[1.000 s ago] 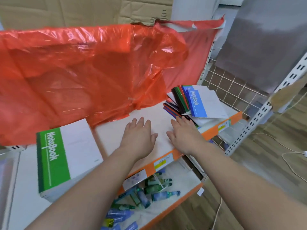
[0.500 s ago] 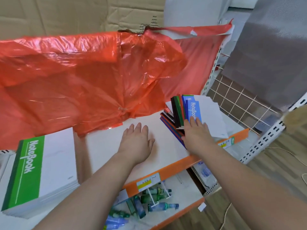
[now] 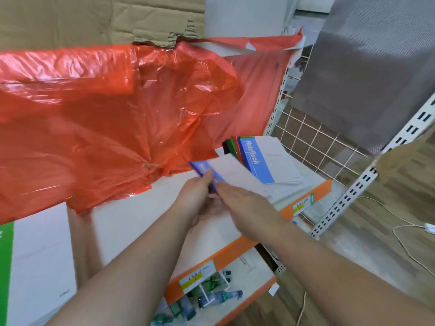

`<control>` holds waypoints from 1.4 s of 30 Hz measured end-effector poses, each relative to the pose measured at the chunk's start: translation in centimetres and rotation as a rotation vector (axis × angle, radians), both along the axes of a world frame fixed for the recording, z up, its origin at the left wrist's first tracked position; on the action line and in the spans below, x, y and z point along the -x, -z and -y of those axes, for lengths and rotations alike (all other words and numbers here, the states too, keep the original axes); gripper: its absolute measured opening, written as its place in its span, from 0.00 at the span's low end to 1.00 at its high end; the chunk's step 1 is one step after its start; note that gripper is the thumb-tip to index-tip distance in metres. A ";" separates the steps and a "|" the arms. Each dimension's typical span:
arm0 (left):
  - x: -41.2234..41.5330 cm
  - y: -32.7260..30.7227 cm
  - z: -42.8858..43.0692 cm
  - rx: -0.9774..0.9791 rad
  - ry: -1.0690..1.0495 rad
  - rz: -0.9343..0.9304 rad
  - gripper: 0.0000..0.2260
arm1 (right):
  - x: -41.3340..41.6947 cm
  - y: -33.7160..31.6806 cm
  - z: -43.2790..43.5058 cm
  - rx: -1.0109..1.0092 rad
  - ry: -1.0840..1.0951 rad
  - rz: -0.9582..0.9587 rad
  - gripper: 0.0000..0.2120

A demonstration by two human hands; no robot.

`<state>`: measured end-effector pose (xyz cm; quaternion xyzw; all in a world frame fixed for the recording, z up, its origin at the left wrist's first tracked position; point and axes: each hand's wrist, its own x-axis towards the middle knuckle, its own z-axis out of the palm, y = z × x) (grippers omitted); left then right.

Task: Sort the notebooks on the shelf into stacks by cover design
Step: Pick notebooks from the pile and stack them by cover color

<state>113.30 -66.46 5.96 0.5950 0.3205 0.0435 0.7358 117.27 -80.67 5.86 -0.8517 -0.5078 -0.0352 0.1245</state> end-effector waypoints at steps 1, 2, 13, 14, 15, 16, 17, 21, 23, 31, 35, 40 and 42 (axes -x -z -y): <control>0.0 0.0 0.2 0.092 -0.039 0.013 0.13 | 0.4 0.0 -0.1 0.041 -0.043 -0.049 0.26; 0.0 0.2 0.2 0.116 -0.066 0.022 0.10 | 0.5 -0.1 -0.2 0.088 -0.061 -0.094 0.26; 1.3 1.0 -3.1 -0.036 -0.054 -0.026 0.12 | -6.9 2.2 1.4 0.371 0.591 0.091 0.25; 1.4 1.1 -3.3 -0.040 -0.052 -0.028 0.12 | -7.0 2.3 1.4 0.367 0.579 0.124 0.22; 1.5 1.1 -3.5 -0.047 -0.053 -0.032 0.12 | -6.8 2.2 1.4 0.364 0.566 0.155 0.19; 1.5 1.1 -3.6 -0.051 -0.053 -0.035 0.12 | -6.7 1.9 1.2 0.370 0.555 0.176 0.16; 1.5 1.2 -3.8 -0.053 -0.048 -0.040 0.12 | -6.4 1.6 1.1 0.370 0.545 0.192 0.12; 1.5 1.1 -3.7 -0.019 -0.033 -0.044 0.12 | -5.2 0.1 0.6 0.360 0.540 0.176 0.12; 1.5 1.2 -3.5 -0.010 -0.029 -0.037 0.12 | -3.9 -0.5 0.0 0.276 0.483 0.255 0.10; 1.6 1.6 -3.0 0.108 -0.061 0.081 0.11 | 2.1 1.7 -4.0 0.028 0.047 0.314 0.08; 2.1 1.9 -3.7 0.019 -0.073 0.044 0.08 | 1.0 0.8 -3.5 0.034 0.069 0.140 0.14; 3.0 1.6 -4.2 -0.004 -0.064 0.023 0.11 | -4.7 0.7 -1.1 0.178 0.420 0.113 0.20; 3.3 1.4 -4.3 0.002 -0.062 0.023 0.11 | -6.3 1.5 -0.5 0.285 0.554 0.031 0.27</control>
